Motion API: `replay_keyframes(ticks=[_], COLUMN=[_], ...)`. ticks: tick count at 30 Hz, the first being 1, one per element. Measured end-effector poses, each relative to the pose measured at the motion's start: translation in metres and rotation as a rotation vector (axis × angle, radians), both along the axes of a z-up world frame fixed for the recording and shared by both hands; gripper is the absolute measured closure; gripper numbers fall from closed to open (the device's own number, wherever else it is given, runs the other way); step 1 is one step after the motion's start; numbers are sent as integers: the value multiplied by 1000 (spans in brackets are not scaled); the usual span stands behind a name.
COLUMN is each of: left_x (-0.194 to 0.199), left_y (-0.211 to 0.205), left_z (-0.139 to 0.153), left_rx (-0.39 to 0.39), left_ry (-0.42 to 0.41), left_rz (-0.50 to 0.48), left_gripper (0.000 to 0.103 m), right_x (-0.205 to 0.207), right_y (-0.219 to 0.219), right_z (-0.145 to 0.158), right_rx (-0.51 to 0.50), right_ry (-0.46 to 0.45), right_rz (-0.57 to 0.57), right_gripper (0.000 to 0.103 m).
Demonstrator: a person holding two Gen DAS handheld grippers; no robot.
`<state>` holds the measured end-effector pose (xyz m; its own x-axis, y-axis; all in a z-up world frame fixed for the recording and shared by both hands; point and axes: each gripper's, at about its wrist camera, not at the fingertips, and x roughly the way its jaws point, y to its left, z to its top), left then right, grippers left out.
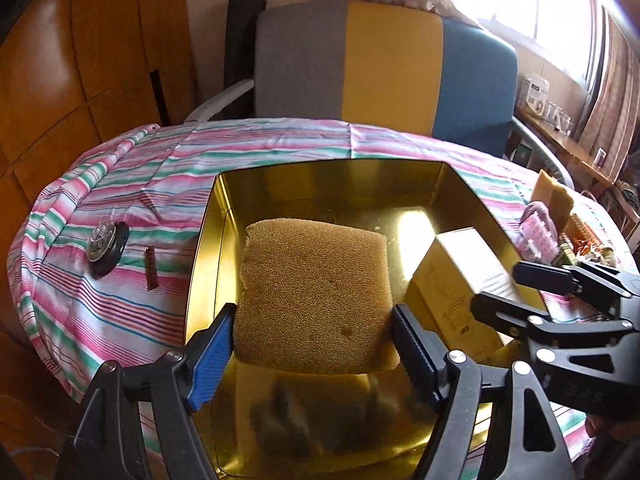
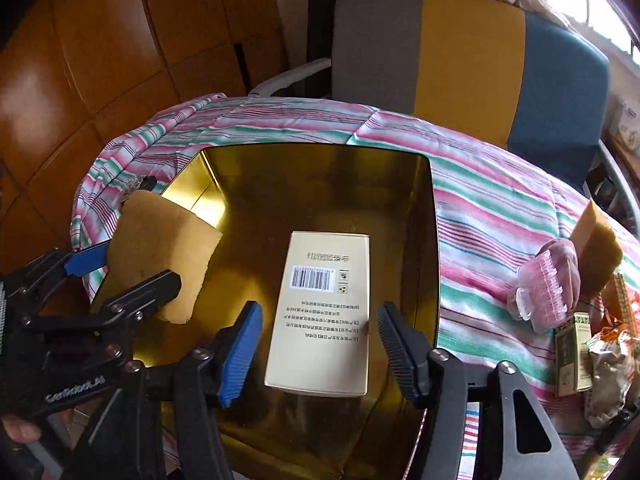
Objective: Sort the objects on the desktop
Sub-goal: 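Lower the sponge into the gold tray with the left tool while the right tool drops the white box in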
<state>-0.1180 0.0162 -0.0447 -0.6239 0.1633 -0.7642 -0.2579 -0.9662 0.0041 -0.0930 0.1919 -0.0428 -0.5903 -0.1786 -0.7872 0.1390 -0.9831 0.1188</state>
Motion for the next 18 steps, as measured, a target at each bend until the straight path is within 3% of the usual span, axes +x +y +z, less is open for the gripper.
replay_keyframes(ticks=[4, 9, 15, 18], left_x=[-2, 2, 30, 57], left_y=[-5, -22, -19, 2], left_z=[-3, 13, 36, 53], left_rx=[5, 153, 113, 53], left_ry=[-10, -2, 66, 124], left_rz=[-2, -14, 8, -8], left_gripper=[21, 19, 19, 19], right_x=[11, 31, 64, 84], right_y=[6, 14, 38, 58], right_z=[0, 6, 12, 14], right_rx=[-27, -69, -102, -116], right_ry=[-1, 12, 40, 56], right_rz=[-12, -37, -83, -121], right_gripper=[37, 32, 28, 21])
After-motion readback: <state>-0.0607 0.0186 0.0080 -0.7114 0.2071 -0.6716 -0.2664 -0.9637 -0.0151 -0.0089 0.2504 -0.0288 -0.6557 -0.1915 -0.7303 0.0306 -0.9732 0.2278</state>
